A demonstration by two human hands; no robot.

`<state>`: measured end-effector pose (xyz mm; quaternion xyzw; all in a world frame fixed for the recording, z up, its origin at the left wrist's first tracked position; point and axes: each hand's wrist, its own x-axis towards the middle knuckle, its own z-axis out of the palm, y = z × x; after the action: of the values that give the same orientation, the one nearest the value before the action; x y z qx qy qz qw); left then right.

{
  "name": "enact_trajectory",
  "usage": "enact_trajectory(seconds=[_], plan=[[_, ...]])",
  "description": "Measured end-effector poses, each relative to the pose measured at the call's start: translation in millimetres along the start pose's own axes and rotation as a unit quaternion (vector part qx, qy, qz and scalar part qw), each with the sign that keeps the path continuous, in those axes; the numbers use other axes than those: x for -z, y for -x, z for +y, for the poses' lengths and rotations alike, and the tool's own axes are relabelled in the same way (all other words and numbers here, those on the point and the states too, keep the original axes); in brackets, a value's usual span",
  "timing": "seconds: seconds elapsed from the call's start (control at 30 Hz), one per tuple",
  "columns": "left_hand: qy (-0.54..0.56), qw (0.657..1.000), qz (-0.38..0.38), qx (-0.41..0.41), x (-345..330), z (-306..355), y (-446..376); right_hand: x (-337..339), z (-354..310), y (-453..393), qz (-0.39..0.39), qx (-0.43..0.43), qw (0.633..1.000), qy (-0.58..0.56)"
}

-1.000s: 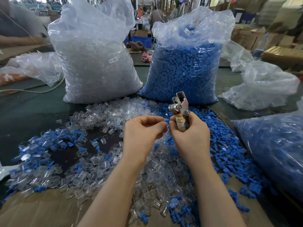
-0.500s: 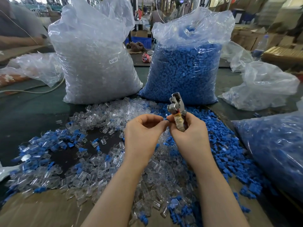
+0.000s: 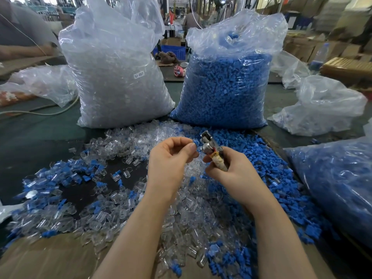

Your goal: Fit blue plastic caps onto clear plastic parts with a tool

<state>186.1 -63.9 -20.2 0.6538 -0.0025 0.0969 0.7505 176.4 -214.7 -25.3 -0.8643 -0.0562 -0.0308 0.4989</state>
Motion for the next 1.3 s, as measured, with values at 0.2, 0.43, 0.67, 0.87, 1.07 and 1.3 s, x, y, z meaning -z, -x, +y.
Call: enact_trajectory(seconds=[0.2, 0.43, 0.67, 0.87, 1.07, 1.3], plan=[[-0.007, 1.0, -0.021, -0.008, 1.9, -1.2, -2.9, -1.5, -0.6, -1.3, -0.024, 0.005, 0.999, 0.02], [0.02, 0.999, -0.046, -0.007, 3.7, -1.0, -2.8, -2.4, 0.8, -1.0, -0.022, 0.005, 0.998, 0.059], [0.035, 0.998, -0.057, -0.006, 4.1, -2.8, -2.5, -2.9, 2.4, -1.2, -0.011, 0.012, 0.996, 0.085], [0.04, 0.998, -0.058, -0.006, 3.7, -2.2, -3.5, -4.2, 1.8, -1.1, -0.021, 0.017, 0.997, 0.077], [0.042, 0.997, -0.062, -0.006, 5.6, -0.1, -2.7, -2.8, 2.4, -0.4, -0.033, 0.02, 0.997, 0.062], [0.04, 0.997, -0.065, -0.004, 5.5, -0.5, -2.1, -2.5, 4.3, -0.8, -0.03, 0.024, 0.997, 0.072]])
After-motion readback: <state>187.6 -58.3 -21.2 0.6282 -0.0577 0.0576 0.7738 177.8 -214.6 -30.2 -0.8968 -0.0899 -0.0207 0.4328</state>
